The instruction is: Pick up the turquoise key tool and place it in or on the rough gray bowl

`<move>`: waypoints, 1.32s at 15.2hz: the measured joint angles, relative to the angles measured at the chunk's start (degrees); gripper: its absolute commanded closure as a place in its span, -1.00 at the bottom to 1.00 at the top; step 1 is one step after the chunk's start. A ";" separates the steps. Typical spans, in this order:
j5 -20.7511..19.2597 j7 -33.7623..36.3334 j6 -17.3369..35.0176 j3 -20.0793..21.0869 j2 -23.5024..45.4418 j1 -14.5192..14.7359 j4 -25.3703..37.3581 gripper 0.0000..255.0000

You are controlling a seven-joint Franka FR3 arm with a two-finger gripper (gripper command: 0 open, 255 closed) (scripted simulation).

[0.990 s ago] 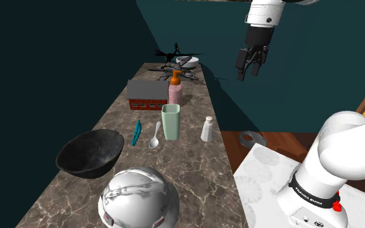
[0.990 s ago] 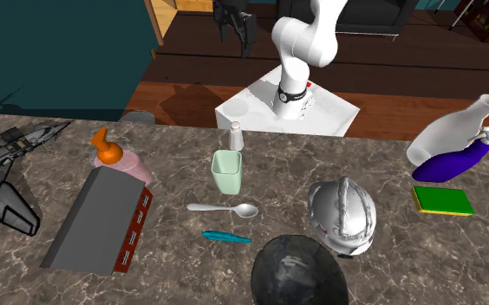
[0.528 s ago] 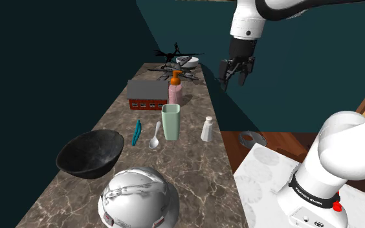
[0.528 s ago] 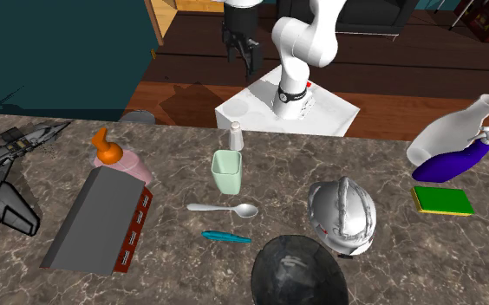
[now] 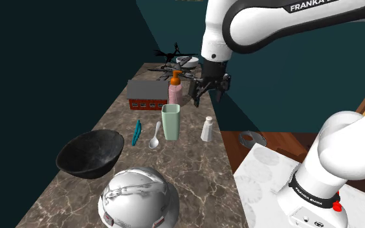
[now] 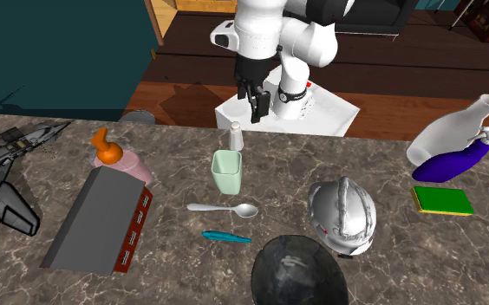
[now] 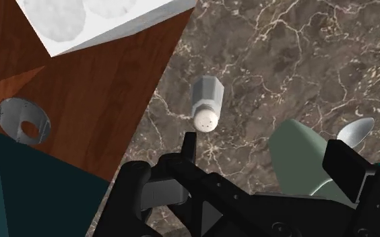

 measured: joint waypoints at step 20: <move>-27.94 52.02 12.43 15.72 47.09 -0.63 29.27 -1.00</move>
